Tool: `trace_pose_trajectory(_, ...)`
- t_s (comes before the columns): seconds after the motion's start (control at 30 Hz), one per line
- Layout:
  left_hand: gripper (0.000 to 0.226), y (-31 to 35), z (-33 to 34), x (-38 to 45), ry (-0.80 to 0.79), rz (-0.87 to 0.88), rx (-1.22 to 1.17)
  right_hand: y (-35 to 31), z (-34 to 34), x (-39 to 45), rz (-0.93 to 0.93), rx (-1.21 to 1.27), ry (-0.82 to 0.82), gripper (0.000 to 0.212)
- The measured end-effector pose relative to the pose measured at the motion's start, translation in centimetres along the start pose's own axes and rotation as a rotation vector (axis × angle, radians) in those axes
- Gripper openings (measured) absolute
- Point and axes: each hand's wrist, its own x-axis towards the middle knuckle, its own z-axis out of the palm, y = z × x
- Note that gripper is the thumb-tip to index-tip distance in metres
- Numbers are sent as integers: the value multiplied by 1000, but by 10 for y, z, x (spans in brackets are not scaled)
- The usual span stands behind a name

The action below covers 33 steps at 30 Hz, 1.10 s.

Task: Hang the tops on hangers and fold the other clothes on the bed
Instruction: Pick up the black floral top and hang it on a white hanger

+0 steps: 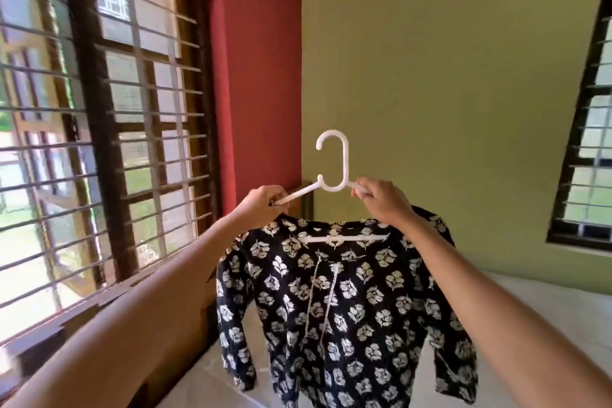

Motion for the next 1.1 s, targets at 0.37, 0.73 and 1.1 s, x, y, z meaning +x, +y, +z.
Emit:
trace_pose_trajectory(0.37, 36, -36, -104, -144, 184, -297, 157, -150, 59, 37, -294, 298, -199, 34)
trace_pose_trajectory(0.73, 29, -61, -253, -321, 518, -633, 391, -398, 106, 4, -627, 504, -360, 19)
trace_pose_trajectory(1.1, 18, -28, -443, -546, 398, -1111, 239, -707, 131, -83, -867, 572, -352, 25)
